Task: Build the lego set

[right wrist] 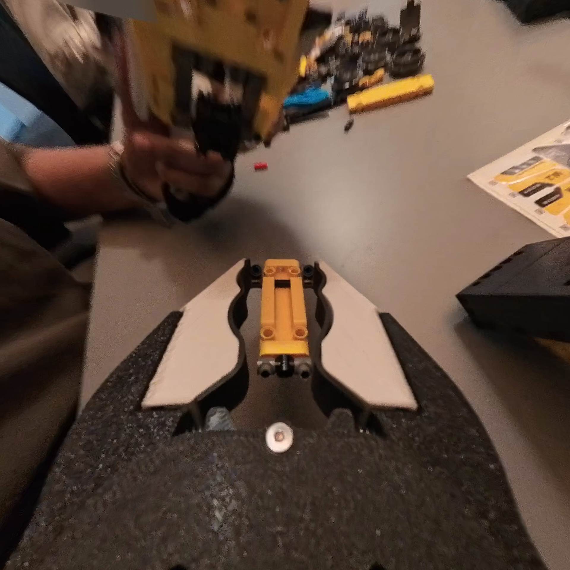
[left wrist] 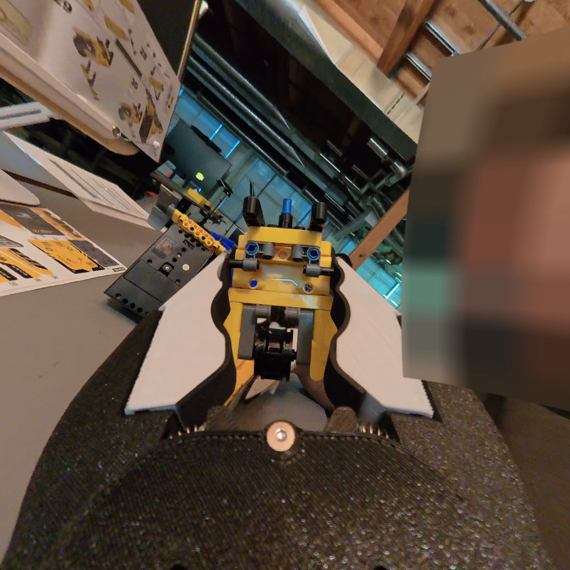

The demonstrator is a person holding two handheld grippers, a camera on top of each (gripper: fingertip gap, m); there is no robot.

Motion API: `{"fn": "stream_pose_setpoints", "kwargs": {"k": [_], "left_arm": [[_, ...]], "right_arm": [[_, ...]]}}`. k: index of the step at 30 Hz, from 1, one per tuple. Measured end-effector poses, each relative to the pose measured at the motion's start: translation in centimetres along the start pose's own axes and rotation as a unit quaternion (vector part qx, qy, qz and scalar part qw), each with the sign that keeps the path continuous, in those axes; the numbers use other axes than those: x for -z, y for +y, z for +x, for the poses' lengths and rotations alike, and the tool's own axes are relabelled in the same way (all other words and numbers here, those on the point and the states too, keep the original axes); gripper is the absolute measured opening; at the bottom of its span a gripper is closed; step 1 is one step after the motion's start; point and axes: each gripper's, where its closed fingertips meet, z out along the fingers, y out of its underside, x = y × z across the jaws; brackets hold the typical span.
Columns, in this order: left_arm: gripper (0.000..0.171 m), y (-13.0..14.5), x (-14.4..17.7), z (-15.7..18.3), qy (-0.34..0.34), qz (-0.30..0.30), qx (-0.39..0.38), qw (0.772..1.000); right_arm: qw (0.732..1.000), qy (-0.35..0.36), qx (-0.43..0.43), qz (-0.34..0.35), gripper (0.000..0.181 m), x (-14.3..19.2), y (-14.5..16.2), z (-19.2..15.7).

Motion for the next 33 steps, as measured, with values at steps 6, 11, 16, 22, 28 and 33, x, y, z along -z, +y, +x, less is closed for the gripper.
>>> {"fn": "stream_pose_setpoints", "kwargs": {"k": [6,11,16,22,28,33], "left_arm": [[0.061,0.0,1.0,1.0,-0.010,0.007,-0.031,0.999],[0.061,0.8,1.0,-0.5,-0.062,-0.029,-0.055,0.996],[0.060,4.8,1.6,-5.6,-0.164,-0.135,0.047,0.976],[0.060,6.4,1.7,-6.5,-0.160,-0.155,0.127,0.967],[0.060,3.0,0.4,-2.0,-0.023,-0.065,0.118,0.991],[0.060,3.1,-0.3,-0.5,-0.024,-0.053,0.012,0.998]], "right_arm": [[0.989,0.052,0.100,-0.093,0.046,-1.8,2.8,0.1],[0.991,0.050,0.100,-0.071,0.070,-0.9,1.6,0.2],[0.991,0.021,0.087,-0.102,0.063,1.3,2.1,0.5],[0.989,0.002,0.088,-0.122,0.057,0.4,3.2,0.0],[0.995,-0.050,0.020,0.083,0.068,0.5,-3.0,-2.0],[0.987,-0.026,0.022,0.155,0.077,0.7,-5.2,-2.9]]}}
